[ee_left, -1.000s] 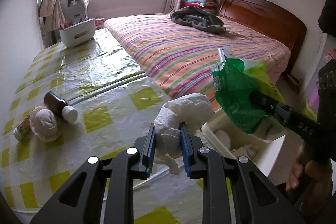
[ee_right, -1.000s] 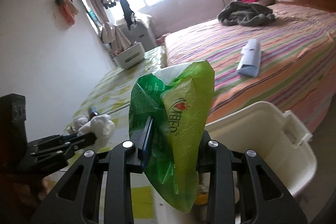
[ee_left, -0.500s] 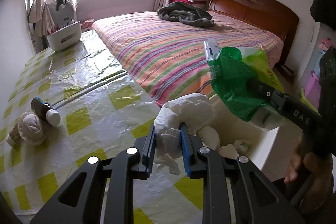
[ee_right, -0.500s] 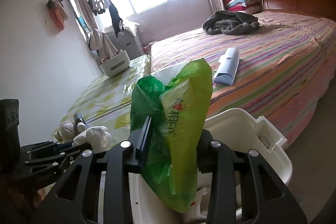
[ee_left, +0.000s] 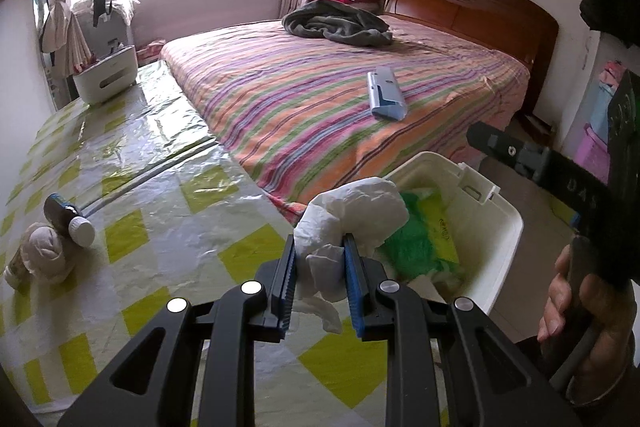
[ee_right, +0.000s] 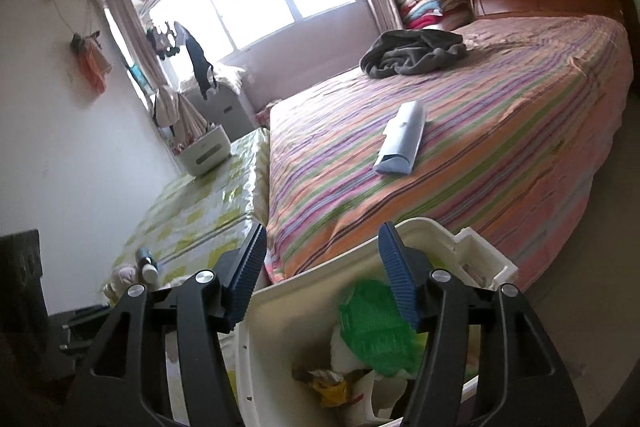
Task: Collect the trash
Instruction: 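Carry the green pack and tissue to the white bin and release both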
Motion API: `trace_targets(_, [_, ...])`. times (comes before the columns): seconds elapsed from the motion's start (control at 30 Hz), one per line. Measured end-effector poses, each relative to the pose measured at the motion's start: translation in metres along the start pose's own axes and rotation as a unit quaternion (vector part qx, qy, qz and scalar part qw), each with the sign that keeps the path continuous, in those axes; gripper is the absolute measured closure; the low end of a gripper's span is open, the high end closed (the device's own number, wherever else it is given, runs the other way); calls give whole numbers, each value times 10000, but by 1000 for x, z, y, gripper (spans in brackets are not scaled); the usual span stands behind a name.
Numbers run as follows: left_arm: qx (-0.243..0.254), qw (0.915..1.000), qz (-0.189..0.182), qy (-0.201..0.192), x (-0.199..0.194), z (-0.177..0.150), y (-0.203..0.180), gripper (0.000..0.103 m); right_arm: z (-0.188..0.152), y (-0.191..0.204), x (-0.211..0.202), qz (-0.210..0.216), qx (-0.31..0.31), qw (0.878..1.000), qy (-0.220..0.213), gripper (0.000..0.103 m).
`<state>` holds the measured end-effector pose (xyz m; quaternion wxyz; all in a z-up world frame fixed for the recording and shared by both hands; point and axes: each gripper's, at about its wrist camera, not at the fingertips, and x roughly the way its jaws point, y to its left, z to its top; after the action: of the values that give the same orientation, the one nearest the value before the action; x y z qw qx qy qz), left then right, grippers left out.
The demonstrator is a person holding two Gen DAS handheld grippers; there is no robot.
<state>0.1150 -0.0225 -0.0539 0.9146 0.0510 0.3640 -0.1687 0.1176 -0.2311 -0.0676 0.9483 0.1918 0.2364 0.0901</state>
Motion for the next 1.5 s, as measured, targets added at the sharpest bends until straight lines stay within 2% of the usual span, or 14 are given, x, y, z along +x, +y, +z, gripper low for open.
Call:
trace_targets(0.37, [211, 9995, -220, 39, 9, 9, -31, 81, 8, -16, -18, 15, 385, 9985, -383, 42])
trace_targets(0.7, [430, 9983, -357, 141, 22, 11, -60, 80, 9, -29, -23, 12, 644, 9967, -503, 41])
trace_targets(1.03, [481, 9978, -395, 214, 32, 14, -69, 78, 8, -43, -22, 4, 861, 9951, -488, 38])
trace_targets(1.1, [479, 9978, -396, 241, 33, 14, -71, 73, 8, -44, -23, -4, 857, 9951, -501, 38])
trace_targets(1.13, [494, 9977, -392, 263, 34, 14, -71, 63, 8, -44, -23, 0, 861, 9950, -502, 38])
trace_targets(1.17, [513, 9976, -363, 292, 34, 13, -72, 45, 8, -44, -22, -2, 857, 9951, -496, 38])
trace_targets(1.23, [540, 9979, -256, 253, 31, 13, -72, 31, 7, -43, -22, -2, 853, 9952, -479, 38])
trace_targets(1.3, [524, 9983, -239, 120, 26, 15, -69, 30, 6, -42, -20, 4, 843, 9954, -446, 38])
trace_targets(1.5, [291, 9995, -123, 47, 12, 18, -43, 26, 5, -37, -16, 22, 841, 9957, -379, 37])
